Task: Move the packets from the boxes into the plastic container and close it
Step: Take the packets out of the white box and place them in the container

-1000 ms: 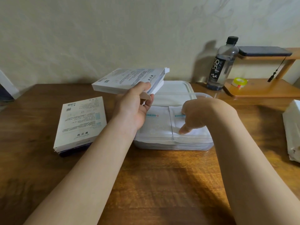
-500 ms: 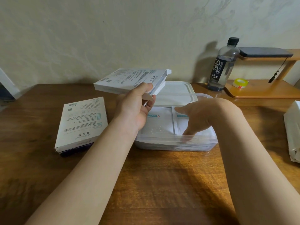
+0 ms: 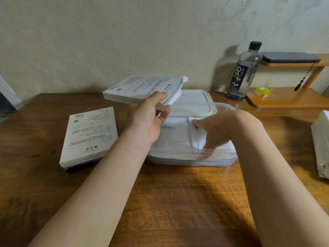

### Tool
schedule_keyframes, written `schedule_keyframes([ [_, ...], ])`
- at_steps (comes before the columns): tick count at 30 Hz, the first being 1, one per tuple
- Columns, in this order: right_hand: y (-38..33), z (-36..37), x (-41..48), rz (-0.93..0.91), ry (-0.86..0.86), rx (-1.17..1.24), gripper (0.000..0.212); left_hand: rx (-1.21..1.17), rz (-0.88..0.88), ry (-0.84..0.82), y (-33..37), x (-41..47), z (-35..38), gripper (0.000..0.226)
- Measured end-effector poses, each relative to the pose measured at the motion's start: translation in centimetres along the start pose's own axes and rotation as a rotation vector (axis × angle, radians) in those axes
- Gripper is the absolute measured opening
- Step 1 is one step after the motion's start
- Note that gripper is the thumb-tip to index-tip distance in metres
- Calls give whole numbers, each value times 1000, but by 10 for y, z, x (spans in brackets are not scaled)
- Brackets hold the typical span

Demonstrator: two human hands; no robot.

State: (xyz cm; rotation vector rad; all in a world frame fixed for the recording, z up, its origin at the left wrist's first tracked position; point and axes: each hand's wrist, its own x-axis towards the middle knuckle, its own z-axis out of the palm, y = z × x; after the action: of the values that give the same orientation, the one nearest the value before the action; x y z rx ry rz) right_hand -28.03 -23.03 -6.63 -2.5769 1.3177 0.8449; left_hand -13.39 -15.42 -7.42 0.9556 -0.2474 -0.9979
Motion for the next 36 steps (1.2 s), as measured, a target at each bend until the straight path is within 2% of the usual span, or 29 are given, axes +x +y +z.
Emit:
schedule_keyframes([
  [16,3,-3,-5,37,43,83,105,-2,2,-8,-2,4,-3,27],
  [18,5,-8,-15,6,146,210,100,-2,-7,-17,-2,4,-3,26],
  [19,6,-11,-18,-24,248,326,93,-10,-12,-23,-1,4,-3,25],
  [20,4,-14,-19,-55,383,491,79,-22,-17,-32,-1,4,-3,25],
  [22,-3,-16,-15,-90,664,911,33,-46,-20,-52,0,3,-3,25],
  [23,-7,-18,-13,-99,742,1099,14,-55,-13,-65,0,3,-3,26],
  [24,-12,-19,-12,-118,770,1246,6,-57,-3,-78,0,3,-3,27],
  [27,-20,-20,-9,-184,751,1475,7,-37,16,-114,-1,3,-4,31],
  [36,-18,-18,-4,-323,559,1701,9,-21,6,-185,-2,2,-3,27],
])
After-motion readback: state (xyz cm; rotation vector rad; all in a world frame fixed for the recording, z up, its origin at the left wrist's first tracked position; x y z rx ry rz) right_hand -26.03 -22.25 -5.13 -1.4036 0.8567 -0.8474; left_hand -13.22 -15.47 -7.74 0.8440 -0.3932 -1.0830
